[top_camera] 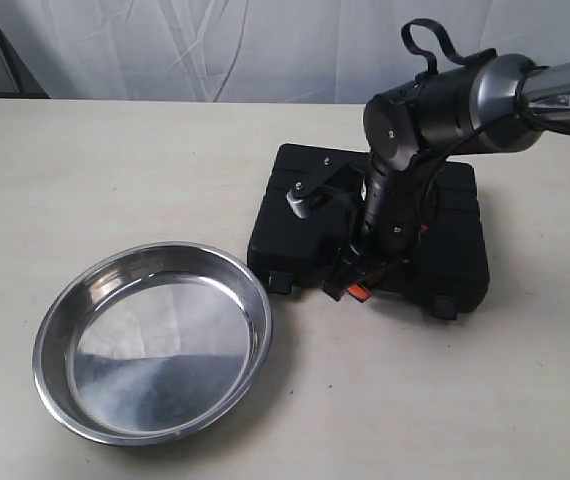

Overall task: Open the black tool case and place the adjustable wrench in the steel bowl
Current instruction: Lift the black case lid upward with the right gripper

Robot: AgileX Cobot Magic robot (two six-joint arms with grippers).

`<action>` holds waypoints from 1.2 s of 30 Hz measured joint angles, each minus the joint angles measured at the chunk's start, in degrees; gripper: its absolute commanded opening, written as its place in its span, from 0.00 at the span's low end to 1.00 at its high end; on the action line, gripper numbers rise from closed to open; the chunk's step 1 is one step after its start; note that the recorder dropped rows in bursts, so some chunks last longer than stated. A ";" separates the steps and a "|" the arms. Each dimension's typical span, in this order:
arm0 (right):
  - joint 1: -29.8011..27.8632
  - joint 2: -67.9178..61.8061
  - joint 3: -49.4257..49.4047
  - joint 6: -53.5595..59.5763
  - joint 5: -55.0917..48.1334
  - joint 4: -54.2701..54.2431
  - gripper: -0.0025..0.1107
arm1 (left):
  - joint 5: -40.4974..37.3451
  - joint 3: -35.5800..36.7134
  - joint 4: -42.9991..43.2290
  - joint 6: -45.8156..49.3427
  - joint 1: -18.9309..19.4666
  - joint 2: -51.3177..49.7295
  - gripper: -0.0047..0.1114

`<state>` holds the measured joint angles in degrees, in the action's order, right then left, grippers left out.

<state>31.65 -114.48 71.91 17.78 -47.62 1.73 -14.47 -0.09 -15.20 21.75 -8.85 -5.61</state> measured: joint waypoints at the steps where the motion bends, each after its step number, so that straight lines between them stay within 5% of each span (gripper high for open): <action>1: 0.00 -0.36 0.00 0.00 0.54 0.00 0.36 | 0.00 0.00 0.00 0.00 0.00 0.00 0.04; 8: 0.00 -0.75 0.00 0.84 1.31 -0.12 0.02 | 0.00 0.00 0.00 0.00 0.00 0.00 0.04; 36: 0.00 16.32 0.00 -0.11 -1.79 3.03 0.01 | 0.00 0.00 0.00 0.00 0.00 0.00 0.04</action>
<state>31.65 -98.16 71.91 17.67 -49.41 4.75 -14.47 -0.09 -15.20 21.75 -8.85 -5.61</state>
